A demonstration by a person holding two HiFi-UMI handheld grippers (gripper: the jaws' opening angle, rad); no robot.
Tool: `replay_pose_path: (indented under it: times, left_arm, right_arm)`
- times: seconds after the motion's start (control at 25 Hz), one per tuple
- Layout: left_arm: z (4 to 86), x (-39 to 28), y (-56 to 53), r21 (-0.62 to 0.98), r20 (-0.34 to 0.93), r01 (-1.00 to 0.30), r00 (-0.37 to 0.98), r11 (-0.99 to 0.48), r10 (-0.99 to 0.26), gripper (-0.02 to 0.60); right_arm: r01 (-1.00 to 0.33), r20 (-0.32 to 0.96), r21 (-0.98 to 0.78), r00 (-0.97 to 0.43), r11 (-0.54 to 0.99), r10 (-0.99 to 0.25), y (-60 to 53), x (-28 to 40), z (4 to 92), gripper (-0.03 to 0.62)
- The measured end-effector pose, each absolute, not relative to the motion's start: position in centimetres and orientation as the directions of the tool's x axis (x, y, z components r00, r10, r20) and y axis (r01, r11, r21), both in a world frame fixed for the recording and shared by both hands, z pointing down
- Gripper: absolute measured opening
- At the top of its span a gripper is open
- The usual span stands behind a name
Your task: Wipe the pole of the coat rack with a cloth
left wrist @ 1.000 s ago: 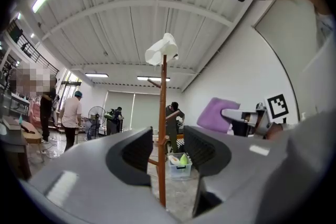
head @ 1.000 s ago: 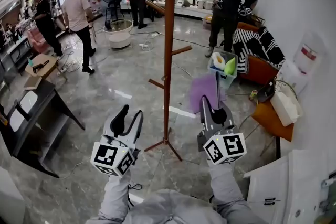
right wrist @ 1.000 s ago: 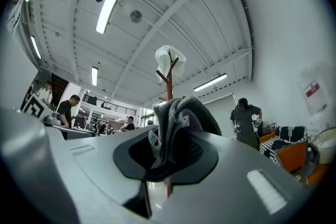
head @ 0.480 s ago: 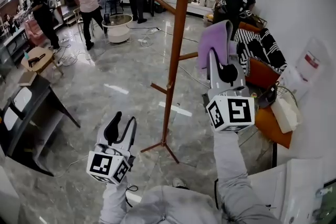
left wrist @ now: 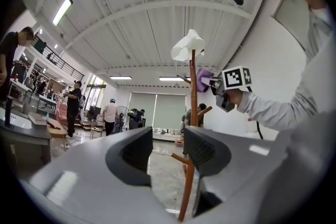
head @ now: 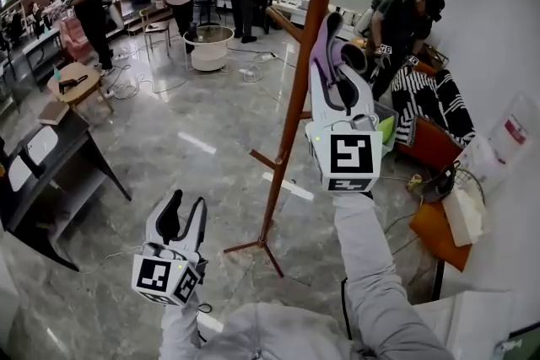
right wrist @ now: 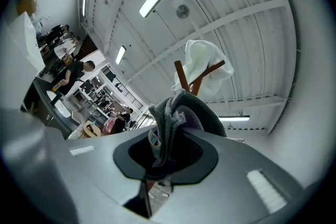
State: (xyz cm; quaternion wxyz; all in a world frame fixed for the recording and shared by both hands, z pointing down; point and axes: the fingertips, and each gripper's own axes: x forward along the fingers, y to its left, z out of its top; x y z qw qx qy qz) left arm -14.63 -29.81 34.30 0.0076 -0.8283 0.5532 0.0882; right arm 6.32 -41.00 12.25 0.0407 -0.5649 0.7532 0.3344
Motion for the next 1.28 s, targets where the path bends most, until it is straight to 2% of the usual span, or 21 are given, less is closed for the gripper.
replay_pose_path:
  times: [0.28,1.28]
  left_arm:
    - [34.8,-14.1,-30.3,0.1,-0.151,-0.926,0.346,-0.363,-0.926,0.196]
    - [36.8,-11.1,-32.4,0.116,-0.112,-0.891,0.428,-0.44,-0.897,0.196]
  right_arm:
    - [-0.851,-0.327,0.456,-0.433,0.261,-0.84,-42.8,5.4,14.3,0.051]
    - [-0.761,-0.032,0.445,-0.54,0.472,-0.841,-42.6,1.6,28.5,0.051]
